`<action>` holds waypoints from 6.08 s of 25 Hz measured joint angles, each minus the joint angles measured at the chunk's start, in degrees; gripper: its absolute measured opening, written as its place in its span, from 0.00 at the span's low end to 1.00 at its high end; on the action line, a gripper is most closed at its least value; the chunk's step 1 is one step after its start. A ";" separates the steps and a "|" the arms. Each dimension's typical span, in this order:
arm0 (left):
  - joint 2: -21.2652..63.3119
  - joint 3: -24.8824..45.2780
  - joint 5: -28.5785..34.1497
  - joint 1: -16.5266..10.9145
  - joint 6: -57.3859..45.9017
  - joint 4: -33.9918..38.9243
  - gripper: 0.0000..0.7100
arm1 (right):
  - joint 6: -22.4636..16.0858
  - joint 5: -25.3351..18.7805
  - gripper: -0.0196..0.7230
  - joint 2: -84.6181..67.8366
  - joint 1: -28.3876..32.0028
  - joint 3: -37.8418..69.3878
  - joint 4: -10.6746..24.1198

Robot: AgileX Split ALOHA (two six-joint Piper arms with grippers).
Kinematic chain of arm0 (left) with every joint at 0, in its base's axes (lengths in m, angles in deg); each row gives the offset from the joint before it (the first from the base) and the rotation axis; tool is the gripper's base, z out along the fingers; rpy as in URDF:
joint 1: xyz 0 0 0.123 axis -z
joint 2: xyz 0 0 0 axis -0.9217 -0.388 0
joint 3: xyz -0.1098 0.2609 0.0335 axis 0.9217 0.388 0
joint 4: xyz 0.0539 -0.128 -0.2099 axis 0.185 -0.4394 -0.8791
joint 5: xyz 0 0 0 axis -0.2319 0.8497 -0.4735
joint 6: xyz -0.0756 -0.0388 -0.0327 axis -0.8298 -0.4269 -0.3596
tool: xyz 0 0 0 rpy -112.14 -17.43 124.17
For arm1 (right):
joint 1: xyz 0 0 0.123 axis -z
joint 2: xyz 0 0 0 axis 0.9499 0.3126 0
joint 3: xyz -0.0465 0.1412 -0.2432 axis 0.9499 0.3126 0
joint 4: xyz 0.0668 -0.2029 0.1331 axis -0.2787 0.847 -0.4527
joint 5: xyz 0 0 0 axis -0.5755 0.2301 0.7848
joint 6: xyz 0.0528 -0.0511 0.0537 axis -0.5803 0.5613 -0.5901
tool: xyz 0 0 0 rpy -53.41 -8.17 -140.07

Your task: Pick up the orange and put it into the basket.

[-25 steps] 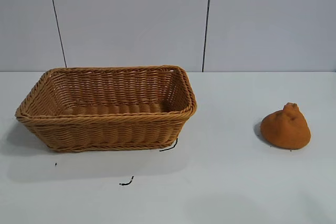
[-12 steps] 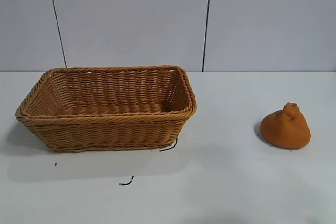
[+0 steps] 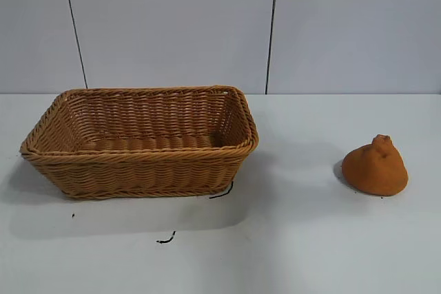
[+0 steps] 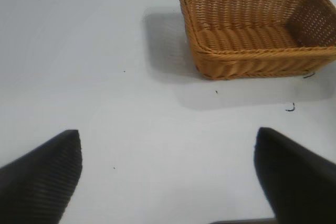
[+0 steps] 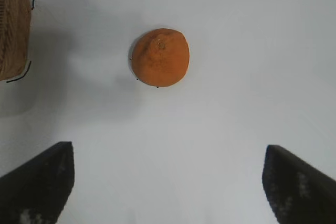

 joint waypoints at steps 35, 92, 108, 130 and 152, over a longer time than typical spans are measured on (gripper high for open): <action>0.00 0.00 0.00 0.00 0.00 0.00 0.90 | 1.67 7.56 0.14 27.86 0.00 -6.31 -2.88; 0.00 0.00 -0.06 0.00 0.00 0.00 0.90 | 0.65 1.94 0.86 41.33 -32.66 -44.35 -4.09; 0.00 0.00 0.02 0.00 0.00 0.00 0.90 | -2.37 -9.67 0.94 40.84 -21.69 -62.13 3.88; 0.00 0.00 0.02 0.00 0.00 -0.02 0.90 | -1.95 -10.42 0.94 37.12 -0.30 -54.23 2.07; 0.00 0.00 0.02 0.00 0.00 -0.02 0.90 | 1.29 -10.58 0.94 -25.44 -0.30 25.54 1.86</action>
